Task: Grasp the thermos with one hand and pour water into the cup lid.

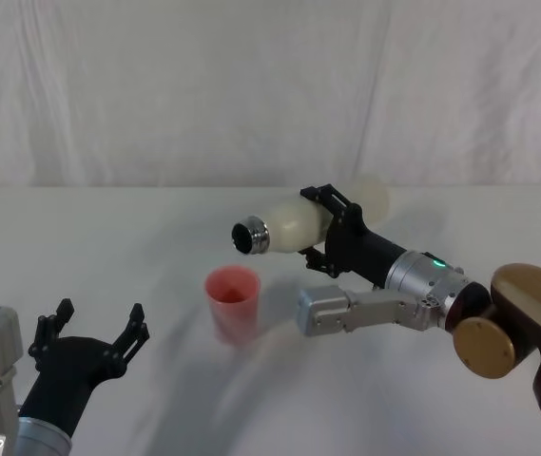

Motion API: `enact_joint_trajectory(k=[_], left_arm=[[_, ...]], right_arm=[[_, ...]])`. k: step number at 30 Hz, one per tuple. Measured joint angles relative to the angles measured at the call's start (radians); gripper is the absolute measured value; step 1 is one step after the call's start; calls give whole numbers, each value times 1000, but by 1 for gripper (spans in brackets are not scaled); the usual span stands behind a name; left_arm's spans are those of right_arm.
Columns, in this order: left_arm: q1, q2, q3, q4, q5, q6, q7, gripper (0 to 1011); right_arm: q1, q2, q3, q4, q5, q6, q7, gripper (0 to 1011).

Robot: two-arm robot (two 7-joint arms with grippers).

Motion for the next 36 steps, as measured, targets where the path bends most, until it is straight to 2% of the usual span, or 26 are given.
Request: enact_joint_trajectory(k=[2,5,6,9,11,18,21,23,24,25,28,30,31,32,36], left_arm=[[0,0,0,0,0,0,0,1001],[0,0,0,0,0,0,0,1001],[0,0,0,0,0,0,0,1001],[0,0,0,0,0,0,0,1001],[0,0,0,0,0,0,0,1001],[0,0,0,0,0,0,0,1001],[0,0,0,0,0,0,0,1001],[0,0,0,0,0,0,0,1001],[0,0,0,0,0,0,0,1001],[0,0,0,0,0,0,0,1001],[0,0,0,0,0,0,0,1001],[0,0,0,0,0,0,0,1001],[0,0,0,0,0,0,0,1001],[0,0,0,0,0,0,0,1001],[0,0,0,0,0,0,0,1001]], right_arm=[[-6,-1,9,-8,19,-1,14,950],[-25,-6,36,-31,80,-4,56,950],[-25,-6,36,-31,80,-4,56,950],[-46,-12,65,-56,144,-5,101,950],[-55,-13,77,-68,169,-3,116,950],[-112,-28,165,-133,347,21,209,950],[-130,-31,190,-154,393,34,230,950],[-154,-37,224,-184,453,55,252,950],[-154,-37,224,-184,453,55,252,950],[-167,-40,240,-198,485,69,264,950],[-189,-47,269,-222,535,93,279,950],[-216,-56,305,-255,603,129,297,950],[-216,-56,305,-255,603,129,297,950],[-231,-60,324,-270,638,144,307,950],[-263,-63,363,-307,712,184,327,950]])
